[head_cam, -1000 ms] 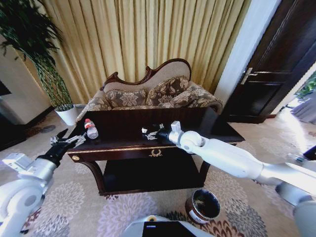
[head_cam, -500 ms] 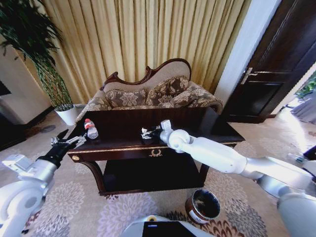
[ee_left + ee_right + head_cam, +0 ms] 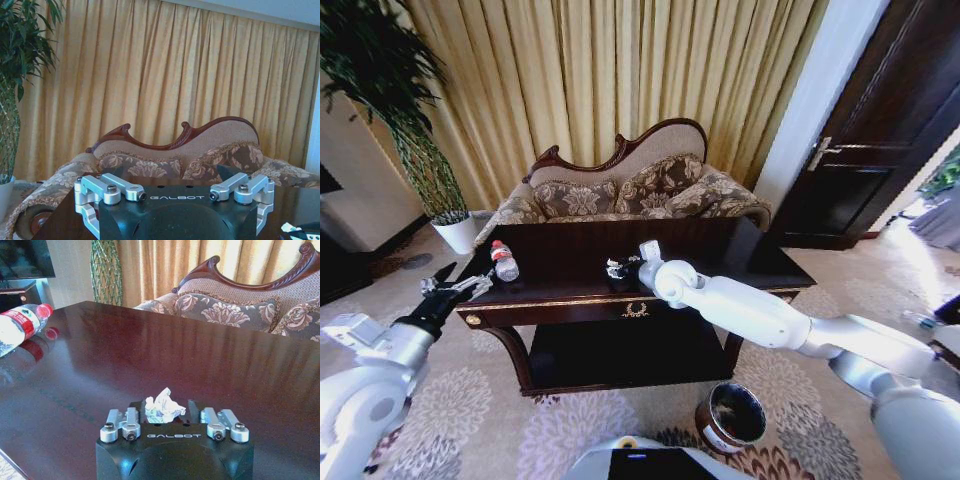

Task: Move to the front of the table and place the trash on the table into the trash bin.

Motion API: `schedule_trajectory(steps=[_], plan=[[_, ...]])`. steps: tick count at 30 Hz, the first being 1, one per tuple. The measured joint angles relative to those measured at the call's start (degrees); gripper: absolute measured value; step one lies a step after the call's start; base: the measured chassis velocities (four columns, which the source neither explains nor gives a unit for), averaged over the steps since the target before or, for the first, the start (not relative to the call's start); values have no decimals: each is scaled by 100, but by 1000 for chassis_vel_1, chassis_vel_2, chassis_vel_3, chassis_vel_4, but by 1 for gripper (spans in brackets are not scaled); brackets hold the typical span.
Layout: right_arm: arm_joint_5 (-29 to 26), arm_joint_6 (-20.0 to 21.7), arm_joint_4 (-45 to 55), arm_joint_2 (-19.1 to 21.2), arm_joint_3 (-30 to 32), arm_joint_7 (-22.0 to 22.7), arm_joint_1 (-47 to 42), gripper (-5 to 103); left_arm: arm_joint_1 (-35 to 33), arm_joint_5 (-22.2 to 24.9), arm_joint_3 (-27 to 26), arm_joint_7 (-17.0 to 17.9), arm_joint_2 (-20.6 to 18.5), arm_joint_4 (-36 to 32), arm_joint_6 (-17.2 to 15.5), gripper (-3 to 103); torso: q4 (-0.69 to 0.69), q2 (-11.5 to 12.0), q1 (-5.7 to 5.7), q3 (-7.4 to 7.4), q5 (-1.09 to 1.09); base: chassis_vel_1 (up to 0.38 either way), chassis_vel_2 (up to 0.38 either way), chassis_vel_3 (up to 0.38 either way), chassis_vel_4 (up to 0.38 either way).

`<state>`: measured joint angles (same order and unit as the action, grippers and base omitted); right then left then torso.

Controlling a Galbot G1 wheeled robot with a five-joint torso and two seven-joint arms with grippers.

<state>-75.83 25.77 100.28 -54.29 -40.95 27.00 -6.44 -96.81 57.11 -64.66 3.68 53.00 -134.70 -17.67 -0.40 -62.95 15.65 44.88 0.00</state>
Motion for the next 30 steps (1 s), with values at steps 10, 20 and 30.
schedule_trajectory(steps=[10, 20, 30], plan=[[47, -74, -41, -3, 25, -29, -4, 14, 50, 18, 11, -6, -59, 34, 75, 100, 0, 0, 0, 0, 0, 0, 0, 0, 0], [13, -155, -1, -63, 443, 93, -80, 0, 115, 8, 73, -15, -54, 109, 115, 100, 1, 0, 0, 0, 0, 0, 0, 0, 0], [848, -487, 5, 260, 1276, 303, -322, 0, 249, 12, 146, -18, -28, 197, 119, 100, 0, 0, 0, 0, 1, 0, 0, 0, 0]])
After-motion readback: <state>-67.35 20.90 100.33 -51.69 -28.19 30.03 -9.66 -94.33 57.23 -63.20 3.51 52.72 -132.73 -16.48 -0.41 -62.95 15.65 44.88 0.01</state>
